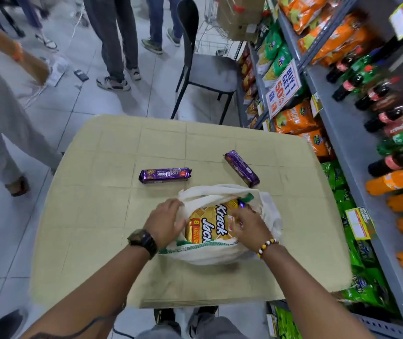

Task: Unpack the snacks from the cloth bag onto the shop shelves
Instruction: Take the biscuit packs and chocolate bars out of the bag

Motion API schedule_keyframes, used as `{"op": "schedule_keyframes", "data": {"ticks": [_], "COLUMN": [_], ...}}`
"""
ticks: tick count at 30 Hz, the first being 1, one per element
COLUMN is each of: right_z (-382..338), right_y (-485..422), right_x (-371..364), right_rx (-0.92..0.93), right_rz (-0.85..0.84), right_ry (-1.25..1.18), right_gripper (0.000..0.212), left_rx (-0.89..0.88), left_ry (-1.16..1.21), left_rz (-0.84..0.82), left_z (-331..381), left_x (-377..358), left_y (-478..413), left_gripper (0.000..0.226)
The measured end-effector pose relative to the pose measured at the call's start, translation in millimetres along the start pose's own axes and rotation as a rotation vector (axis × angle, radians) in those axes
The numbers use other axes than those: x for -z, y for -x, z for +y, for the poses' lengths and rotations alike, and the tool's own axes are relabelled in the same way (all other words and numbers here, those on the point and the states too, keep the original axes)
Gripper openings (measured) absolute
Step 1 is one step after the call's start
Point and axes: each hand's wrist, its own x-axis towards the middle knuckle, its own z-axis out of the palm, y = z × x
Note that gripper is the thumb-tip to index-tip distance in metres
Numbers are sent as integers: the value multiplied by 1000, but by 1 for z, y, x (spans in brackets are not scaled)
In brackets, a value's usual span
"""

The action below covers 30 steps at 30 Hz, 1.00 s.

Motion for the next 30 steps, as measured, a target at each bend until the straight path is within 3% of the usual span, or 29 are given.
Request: {"op": "schedule_keyframes", "data": {"ticks": [3,5,7,11,13,15,17,20,21,23,26,30], "right_z": [9,17,29,46,50,52,48,38,34,31,29,30], "right_y": [20,29,37,53,57,54,45,29,24,15,10,14], "right_x": [2,4,1,-16,-23,-21,-17,-13,-13,-15,-19,-28], "right_rx": [33,40,29,12,10,5,-14,-153,-211,-327,-456,-477], "right_rz": [-255,-385,-484,-709,-744,-688,-491,-96,-39,-47,-93,-106], "right_ry": [214,302,366,434,438,382,225,-131,-230,-351,-426,-415], "right_gripper": [16,20,22,23,25,24,19,8,4,12,25,23], "left_rx": [-339,-496,-519,-522,-494,-392,-184,132,218,344,433,522], "left_ry": [-220,-334,-398,-442,-443,-424,-269,134,267,429,491,723], "left_rz": [33,-110,-229,-196,-207,-270,-289,-125,-74,-37,-62,-176], "left_z": [24,29,31,33,33,37,39,43,47,53,59,52], "left_x": [-9,-26,-40,-58,-59,-56,-52,-44,-40,-35,-36,-51], "left_y": [14,28,44,62,64,68,65,50,45,32,22,27], "left_gripper": [23,18,17,30,38,26,21,12,13,15,9,42]}}
